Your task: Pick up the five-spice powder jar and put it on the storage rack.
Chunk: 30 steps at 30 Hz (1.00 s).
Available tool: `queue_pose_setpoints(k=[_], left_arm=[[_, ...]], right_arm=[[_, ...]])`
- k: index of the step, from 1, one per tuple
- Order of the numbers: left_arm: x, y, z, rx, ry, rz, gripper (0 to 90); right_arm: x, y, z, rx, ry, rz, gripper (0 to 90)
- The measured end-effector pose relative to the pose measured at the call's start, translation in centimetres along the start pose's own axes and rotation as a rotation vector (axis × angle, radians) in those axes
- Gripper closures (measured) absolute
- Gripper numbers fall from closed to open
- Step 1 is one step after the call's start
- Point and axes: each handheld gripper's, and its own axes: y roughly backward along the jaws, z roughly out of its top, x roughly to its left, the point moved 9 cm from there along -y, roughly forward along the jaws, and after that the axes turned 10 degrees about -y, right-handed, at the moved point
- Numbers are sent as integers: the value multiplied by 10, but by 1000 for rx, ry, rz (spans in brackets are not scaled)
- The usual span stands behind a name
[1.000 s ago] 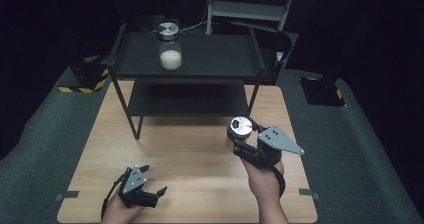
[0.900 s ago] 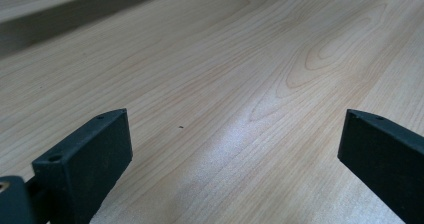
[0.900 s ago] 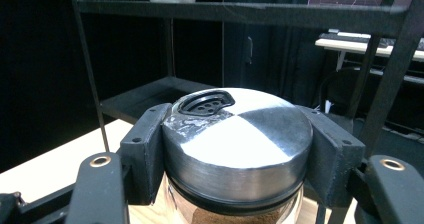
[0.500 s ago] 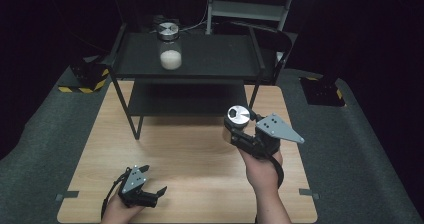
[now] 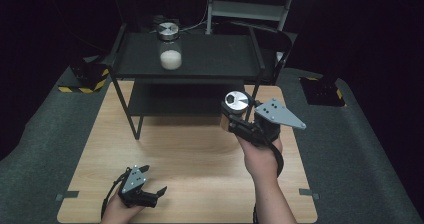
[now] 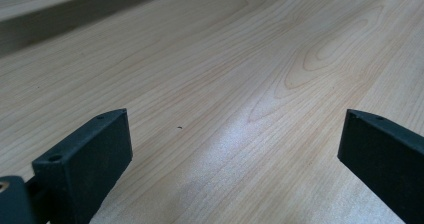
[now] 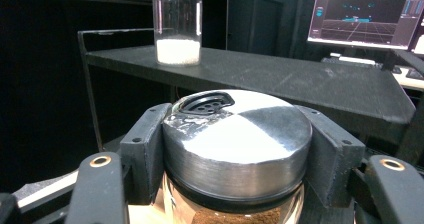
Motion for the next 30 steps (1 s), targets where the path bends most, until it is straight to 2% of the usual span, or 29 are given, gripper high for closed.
queue_pose_setpoints(k=[6,30], left_arm=[[0,0,0,0,-1,-1,10],[1,0,0,-6,5,-7,10]], right_arm=[[1,-6,11,-9,-14,8,354],[6,-25,55,-36,-7,11,354]])
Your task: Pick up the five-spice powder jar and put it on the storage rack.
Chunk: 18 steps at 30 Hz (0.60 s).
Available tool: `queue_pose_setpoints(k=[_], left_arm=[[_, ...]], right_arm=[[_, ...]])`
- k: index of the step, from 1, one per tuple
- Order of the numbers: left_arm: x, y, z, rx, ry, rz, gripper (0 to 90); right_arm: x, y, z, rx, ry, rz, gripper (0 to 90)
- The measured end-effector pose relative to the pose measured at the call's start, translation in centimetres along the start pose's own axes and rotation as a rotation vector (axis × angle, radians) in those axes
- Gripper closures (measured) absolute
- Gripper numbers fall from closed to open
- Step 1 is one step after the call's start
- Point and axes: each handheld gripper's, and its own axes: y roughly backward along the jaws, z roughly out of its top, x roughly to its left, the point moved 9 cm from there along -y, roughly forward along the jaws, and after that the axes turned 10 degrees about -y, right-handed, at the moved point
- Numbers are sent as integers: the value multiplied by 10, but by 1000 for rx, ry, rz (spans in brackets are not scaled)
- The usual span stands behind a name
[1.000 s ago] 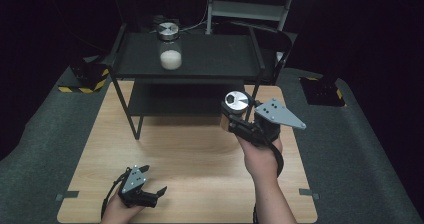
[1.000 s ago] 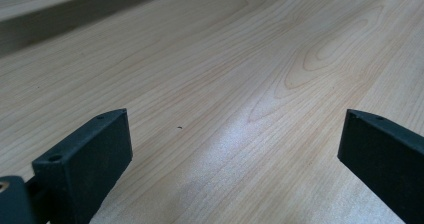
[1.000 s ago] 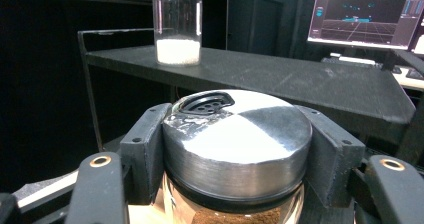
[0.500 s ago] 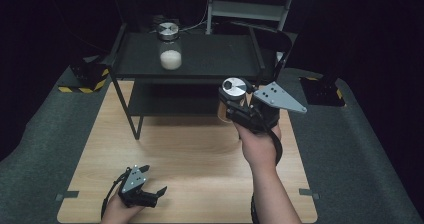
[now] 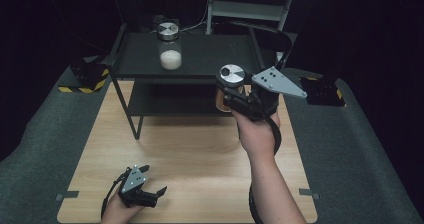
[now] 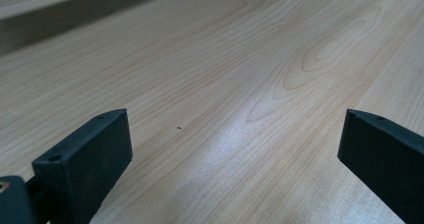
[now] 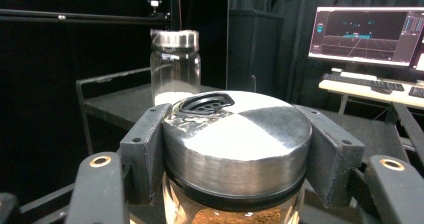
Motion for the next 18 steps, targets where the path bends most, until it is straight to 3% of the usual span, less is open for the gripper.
queue_pose_setpoints(k=[9,18], left_arm=[[1,0,0,-3,4,-3,10],[2,1,-1,-4,9,-8,10]], right_arm=[[0,-12,18,-19,-17,-5,354],[-6,-26,35,-35,-20,-38,354]])
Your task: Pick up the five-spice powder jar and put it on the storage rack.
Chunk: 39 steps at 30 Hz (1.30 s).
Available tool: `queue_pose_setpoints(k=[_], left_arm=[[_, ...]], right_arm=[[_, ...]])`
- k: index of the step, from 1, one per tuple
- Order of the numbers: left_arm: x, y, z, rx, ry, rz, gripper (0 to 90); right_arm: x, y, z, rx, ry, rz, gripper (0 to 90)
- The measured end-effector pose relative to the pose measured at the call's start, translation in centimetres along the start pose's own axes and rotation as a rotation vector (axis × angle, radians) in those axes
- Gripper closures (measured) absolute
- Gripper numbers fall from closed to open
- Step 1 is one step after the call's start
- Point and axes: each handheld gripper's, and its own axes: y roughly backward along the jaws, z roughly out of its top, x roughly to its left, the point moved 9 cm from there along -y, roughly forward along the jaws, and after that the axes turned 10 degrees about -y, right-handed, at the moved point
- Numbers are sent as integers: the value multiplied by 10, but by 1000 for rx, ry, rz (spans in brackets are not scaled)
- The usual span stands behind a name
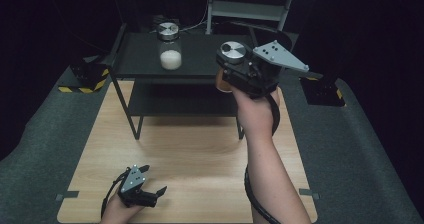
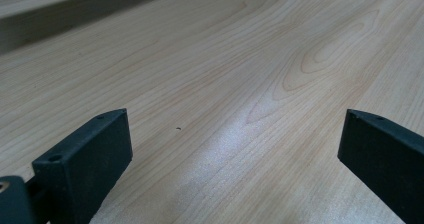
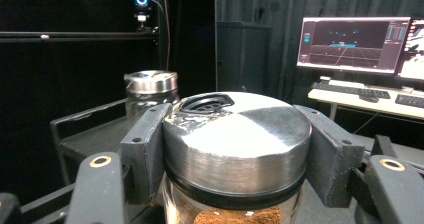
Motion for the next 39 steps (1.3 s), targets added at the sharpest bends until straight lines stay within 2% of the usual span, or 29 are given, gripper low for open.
queue_pose_setpoints(k=[7,22,39], left_arm=[[0,0,0,-1,-1,-1,10],[2,0,-1,-7,4,-10,10],[3,0,-1,-12,7,-17,10]], right_arm=[[-6,-19,7,13,6,-37,354],[-11,-59,12,40,18,-73,354],[-12,-93,4,76,24,-98,354]])
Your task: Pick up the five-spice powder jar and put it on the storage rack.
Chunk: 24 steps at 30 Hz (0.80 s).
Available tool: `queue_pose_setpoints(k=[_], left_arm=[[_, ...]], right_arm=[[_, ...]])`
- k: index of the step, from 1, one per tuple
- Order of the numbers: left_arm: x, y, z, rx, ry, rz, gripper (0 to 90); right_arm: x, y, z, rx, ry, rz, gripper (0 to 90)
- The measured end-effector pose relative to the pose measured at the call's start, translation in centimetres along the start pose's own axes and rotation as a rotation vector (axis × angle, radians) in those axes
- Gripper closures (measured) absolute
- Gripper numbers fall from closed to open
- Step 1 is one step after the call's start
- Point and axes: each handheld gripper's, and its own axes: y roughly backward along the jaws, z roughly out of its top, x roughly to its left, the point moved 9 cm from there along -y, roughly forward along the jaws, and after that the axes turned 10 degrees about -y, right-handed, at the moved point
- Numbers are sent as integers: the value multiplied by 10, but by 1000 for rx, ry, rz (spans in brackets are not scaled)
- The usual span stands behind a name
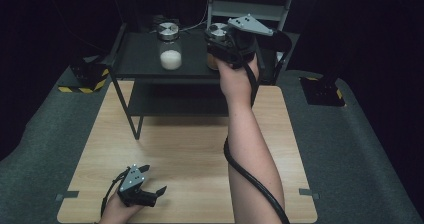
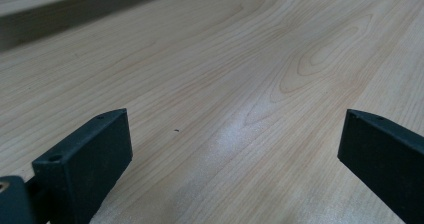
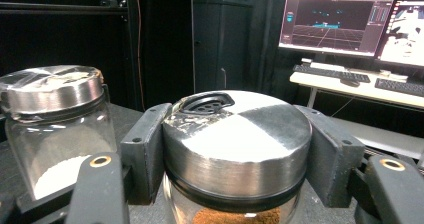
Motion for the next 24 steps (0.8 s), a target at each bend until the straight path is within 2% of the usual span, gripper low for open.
queue_pose_setpoints(k=[13,18,24], left_arm=[[1,0,0,-1,2,-6,10],[0,0,0,-1,-3,-6,10],[0,0,0,1,-4,-7,10]], right_arm=[[-2,-11,-2,12,-13,4,354],[-4,-12,-3,7,-27,6,353],[-4,-12,-5,-4,-18,5,351]])
